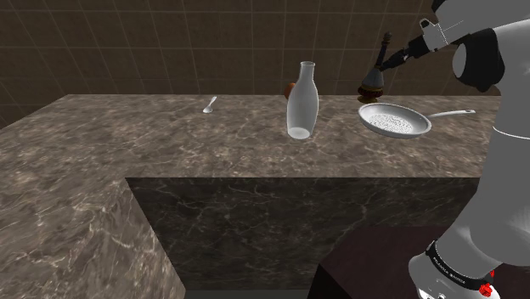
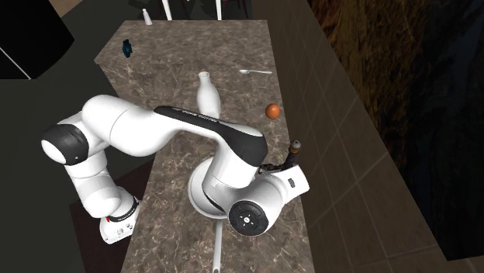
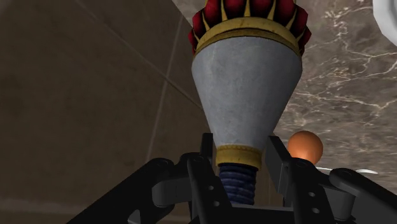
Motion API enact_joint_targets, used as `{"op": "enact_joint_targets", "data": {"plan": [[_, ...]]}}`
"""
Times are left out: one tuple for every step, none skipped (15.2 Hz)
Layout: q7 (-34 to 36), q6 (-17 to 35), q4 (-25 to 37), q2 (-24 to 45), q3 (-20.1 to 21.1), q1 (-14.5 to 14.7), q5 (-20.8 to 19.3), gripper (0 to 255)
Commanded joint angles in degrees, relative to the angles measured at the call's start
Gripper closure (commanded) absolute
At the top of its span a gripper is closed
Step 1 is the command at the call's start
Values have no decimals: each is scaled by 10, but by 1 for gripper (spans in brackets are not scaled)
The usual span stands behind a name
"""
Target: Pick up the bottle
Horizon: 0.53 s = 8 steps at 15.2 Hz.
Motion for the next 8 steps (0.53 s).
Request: {"op": "enact_joint_targets", "data": {"plan": [[0, 0, 0, 0, 0, 0, 0, 255], [0, 0, 0, 0, 0, 0, 0, 255], [0, 0, 0, 0, 0, 0, 0, 255], [0, 0, 0, 1, 0, 0, 0, 255], [0, 0, 0, 0, 0, 0, 0, 255], [0, -1, 0, 0, 0, -1, 0, 255], [5, -5, 6, 0, -1, -1, -2, 255], [10, -9, 13, -1, -1, -2, -4, 255]]}}
